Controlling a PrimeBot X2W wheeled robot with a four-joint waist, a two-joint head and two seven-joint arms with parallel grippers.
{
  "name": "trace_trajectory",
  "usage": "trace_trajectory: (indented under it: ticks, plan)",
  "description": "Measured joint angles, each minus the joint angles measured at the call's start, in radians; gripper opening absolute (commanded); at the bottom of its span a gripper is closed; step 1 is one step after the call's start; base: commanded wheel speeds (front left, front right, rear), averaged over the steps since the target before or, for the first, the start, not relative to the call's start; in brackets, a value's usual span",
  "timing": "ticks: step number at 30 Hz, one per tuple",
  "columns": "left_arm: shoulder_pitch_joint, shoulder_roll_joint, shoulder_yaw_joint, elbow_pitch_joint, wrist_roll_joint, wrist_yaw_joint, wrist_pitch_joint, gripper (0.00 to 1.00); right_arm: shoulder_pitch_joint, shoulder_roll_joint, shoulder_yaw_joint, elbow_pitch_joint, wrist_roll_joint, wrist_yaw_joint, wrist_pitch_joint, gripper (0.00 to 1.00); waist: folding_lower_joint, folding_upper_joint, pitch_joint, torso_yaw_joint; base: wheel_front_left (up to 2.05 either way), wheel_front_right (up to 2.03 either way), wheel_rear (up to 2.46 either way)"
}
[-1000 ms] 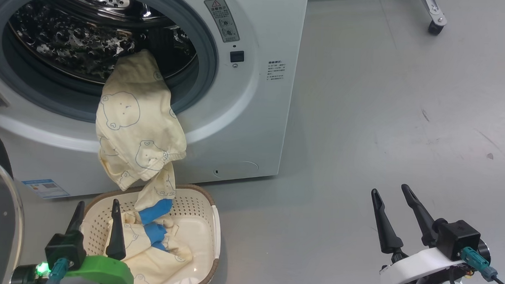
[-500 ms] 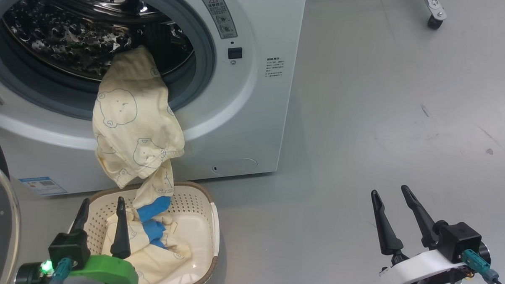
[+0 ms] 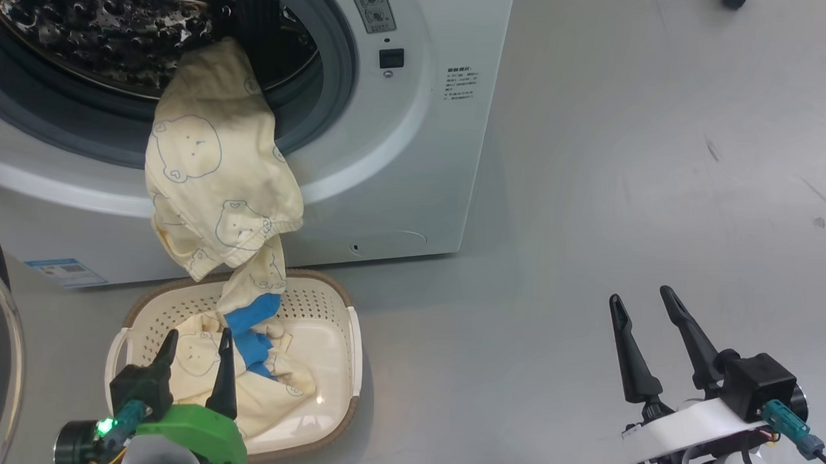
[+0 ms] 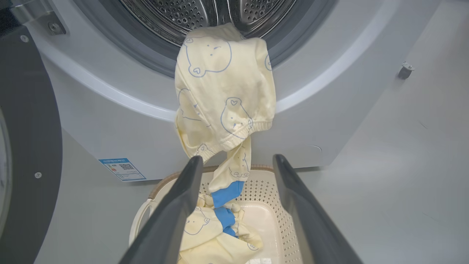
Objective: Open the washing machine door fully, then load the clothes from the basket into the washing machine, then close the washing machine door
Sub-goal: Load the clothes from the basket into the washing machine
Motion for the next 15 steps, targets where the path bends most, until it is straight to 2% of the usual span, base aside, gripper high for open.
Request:
trace_trajectory:
  ticks: [5,15]
  plan:
    - [-0.084,0.0,-0.02,0.047,0.0,-0.016,0.053,1.0,-0.042,-0.009,0.012,-0.026,0.0,0.0,0.0,1.0,0.0,0.0,0.047,0.005,0.0,0.0,0.0]
    - [-0.261,-0.001,-0.03,0.148,-0.004,-0.017,0.142,1.0,-0.123,-0.014,0.036,-0.057,0.0,0.0,0.0,1.0,0.0,0.0,0.15,0.0,0.0,0.0,0.0]
